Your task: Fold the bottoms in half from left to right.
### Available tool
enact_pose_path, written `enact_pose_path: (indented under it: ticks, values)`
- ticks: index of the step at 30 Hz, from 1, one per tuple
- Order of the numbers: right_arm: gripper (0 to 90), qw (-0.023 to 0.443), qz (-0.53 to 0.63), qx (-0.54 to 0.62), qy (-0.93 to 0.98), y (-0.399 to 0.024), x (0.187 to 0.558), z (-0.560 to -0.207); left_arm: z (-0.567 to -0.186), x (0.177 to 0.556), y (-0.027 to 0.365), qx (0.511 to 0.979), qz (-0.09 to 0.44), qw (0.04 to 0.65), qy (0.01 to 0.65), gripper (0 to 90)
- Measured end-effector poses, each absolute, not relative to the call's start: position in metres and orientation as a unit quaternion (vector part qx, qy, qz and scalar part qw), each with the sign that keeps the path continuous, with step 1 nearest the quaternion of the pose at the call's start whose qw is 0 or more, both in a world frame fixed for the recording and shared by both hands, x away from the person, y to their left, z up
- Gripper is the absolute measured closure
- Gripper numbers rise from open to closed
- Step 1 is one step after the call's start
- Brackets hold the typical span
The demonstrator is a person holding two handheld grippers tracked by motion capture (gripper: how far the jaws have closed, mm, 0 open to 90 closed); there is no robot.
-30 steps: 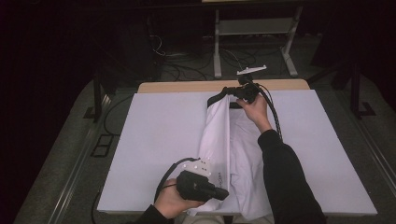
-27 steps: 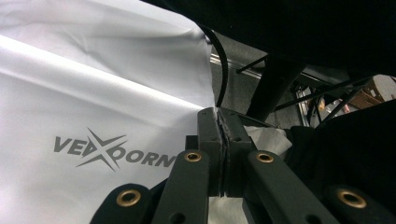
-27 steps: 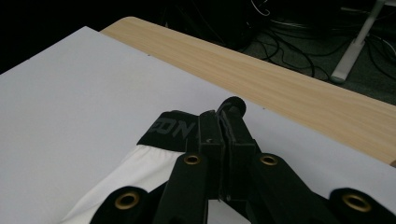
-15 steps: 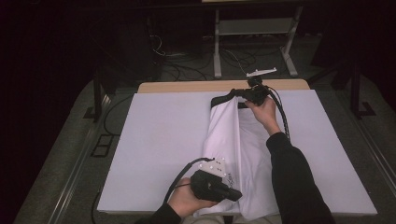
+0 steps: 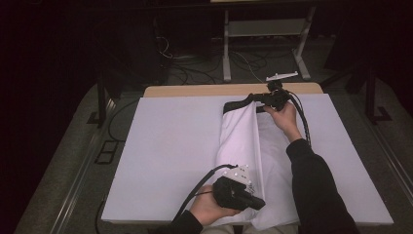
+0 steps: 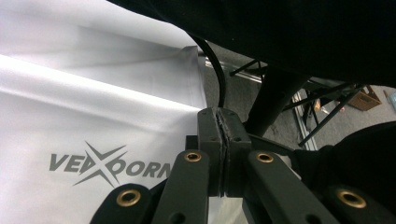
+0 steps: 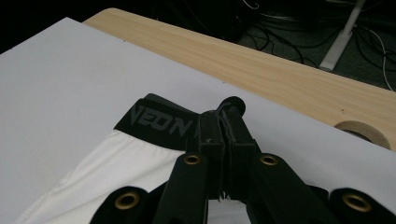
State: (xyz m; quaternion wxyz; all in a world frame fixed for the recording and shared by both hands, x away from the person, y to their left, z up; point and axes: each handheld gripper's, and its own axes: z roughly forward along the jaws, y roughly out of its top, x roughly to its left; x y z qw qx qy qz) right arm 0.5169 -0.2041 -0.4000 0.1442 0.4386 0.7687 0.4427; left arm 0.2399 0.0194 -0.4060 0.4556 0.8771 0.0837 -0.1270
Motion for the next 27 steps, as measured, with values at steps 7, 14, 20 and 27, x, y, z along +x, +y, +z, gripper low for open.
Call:
enact_pose_path:
  ticks: [7,14,20,27]
  values:
    - [86.5,0.143,0.439,0.436,0.772,-0.215,0.518,-0.403,-0.409,0.241,0.006,0.877,-0.128,0.456,0.084,87.4]
    - [86.5,0.14,0.433,0.433,0.778,-0.225,0.516,-0.404,-0.412,0.241,-0.011,0.876,-0.134,0.457,0.078,87.4]
    - [86.5,0.139,0.427,0.434,0.781,-0.233,0.517,-0.405,-0.416,0.242,-0.026,0.876,-0.138,0.457,0.07,87.4]
    - [86.5,0.134,0.423,0.433,0.785,-0.238,0.519,-0.408,-0.42,0.244,-0.039,0.876,-0.141,0.456,0.071,87.4]
